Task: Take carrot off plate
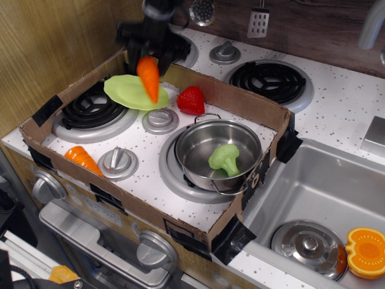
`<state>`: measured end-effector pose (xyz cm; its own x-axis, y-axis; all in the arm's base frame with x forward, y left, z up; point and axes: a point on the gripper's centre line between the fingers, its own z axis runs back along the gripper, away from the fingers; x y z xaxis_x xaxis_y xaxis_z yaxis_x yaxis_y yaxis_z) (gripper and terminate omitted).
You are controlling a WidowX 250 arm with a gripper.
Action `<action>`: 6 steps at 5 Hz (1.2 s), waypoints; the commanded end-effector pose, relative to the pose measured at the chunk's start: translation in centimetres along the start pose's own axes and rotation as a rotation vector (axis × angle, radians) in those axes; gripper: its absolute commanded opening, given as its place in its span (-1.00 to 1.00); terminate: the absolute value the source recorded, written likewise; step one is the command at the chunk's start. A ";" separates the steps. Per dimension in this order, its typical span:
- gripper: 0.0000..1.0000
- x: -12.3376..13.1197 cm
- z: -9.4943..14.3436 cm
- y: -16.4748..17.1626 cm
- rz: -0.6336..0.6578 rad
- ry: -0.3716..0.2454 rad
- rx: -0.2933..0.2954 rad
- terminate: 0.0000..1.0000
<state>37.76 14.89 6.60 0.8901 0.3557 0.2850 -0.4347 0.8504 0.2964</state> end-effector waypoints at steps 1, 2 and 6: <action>-1.00 -2.3 5.0 1.4 0.105 -0.055 0.041 -1.00; -1.00 -4.6 5.3 1.6 0.178 -0.024 0.043 -1.00; -1.00 -13.3 8.7 -1.7 0.761 0.212 0.074 -1.00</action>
<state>24.72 5.60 8.58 0.3533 0.9046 0.2384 -0.9303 0.3128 0.1918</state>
